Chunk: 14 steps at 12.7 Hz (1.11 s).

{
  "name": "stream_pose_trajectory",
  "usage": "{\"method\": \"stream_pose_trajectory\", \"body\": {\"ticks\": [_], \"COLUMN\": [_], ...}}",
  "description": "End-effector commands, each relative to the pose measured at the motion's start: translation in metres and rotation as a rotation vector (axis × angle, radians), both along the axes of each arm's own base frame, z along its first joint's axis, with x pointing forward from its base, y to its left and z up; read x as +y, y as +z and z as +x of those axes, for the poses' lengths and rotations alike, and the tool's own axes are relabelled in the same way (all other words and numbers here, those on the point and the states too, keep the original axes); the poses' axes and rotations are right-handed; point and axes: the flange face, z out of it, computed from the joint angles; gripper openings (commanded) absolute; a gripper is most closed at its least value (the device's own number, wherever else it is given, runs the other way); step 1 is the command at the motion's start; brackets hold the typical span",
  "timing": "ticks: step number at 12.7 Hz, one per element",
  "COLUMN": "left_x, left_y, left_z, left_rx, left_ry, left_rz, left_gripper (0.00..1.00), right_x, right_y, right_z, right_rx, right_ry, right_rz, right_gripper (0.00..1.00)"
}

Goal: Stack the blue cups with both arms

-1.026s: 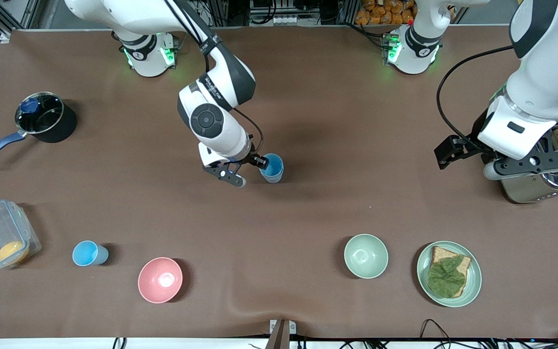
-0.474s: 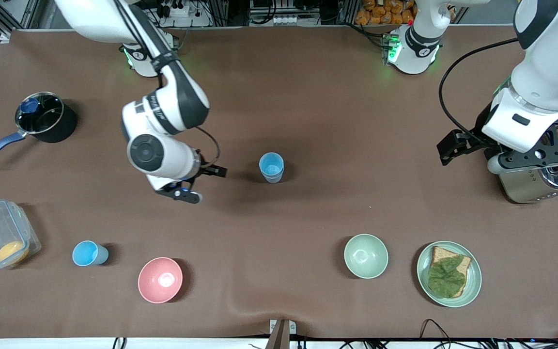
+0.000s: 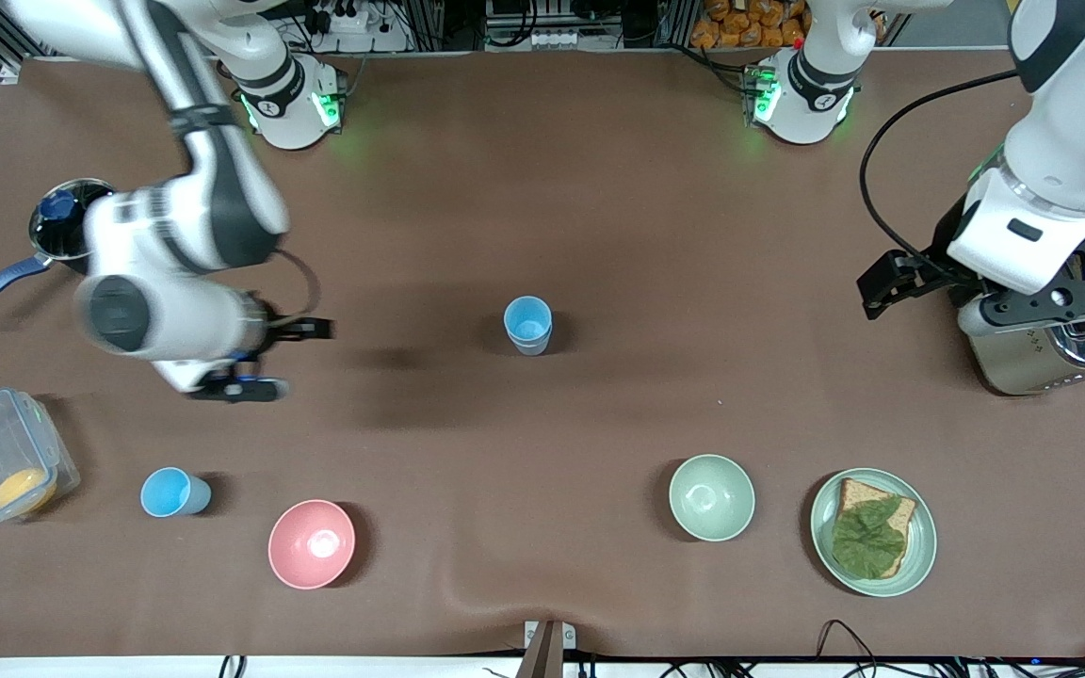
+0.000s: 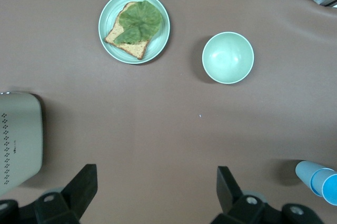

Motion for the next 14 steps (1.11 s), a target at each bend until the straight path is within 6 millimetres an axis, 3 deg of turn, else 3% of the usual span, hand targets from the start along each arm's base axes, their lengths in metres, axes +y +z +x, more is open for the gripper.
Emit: {"method": "stream_pose_trajectory", "body": {"ticks": [1, 2, 3, 6, 7, 9, 11, 14], "left_x": [0.011, 0.023, 0.035, 0.056, 0.062, 0.083, 0.107, 0.104], "left_y": [0.016, 0.019, 0.024, 0.026, 0.023, 0.024, 0.021, 0.024], "left_z": [-0.013, -0.013, -0.014, -0.015, -0.014, -0.019, -0.031, -0.053], "left_rx": [-0.004, -0.005, 0.000, 0.015, 0.030, 0.064, 0.084, 0.096], "left_ry": [-0.010, 0.005, 0.013, 0.022, 0.020, -0.002, -0.054, -0.050], "left_rz": [-0.015, -0.024, -0.047, -0.068, -0.057, -0.048, -0.038, -0.031], "left_gripper": [1.00, 1.00, 1.00, 1.00, 1.00, 1.00, 1.00, 1.00], "right_x": [-0.041, -0.071, -0.085, -0.094, -0.105, -0.117, -0.120, -0.110], "right_y": [0.030, 0.046, 0.062, 0.129, 0.149, 0.171, 0.180, 0.206], "right_z": [-0.015, -0.020, -0.026, -0.056, -0.063, -0.070, -0.072, -0.070], "right_rx": [-0.037, -0.053, -0.056, -0.098, -0.134, -0.173, -0.161, -0.200], "right_ry": [0.031, 0.051, 0.070, 0.093, 0.076, 0.056, 0.059, 0.078], "right_rz": [0.024, 0.043, 0.054, -0.001, -0.008, -0.016, -0.034, -0.050], "right_gripper": [1.00, 1.00, 1.00, 1.00, 1.00, 1.00, 1.00, 1.00]}}
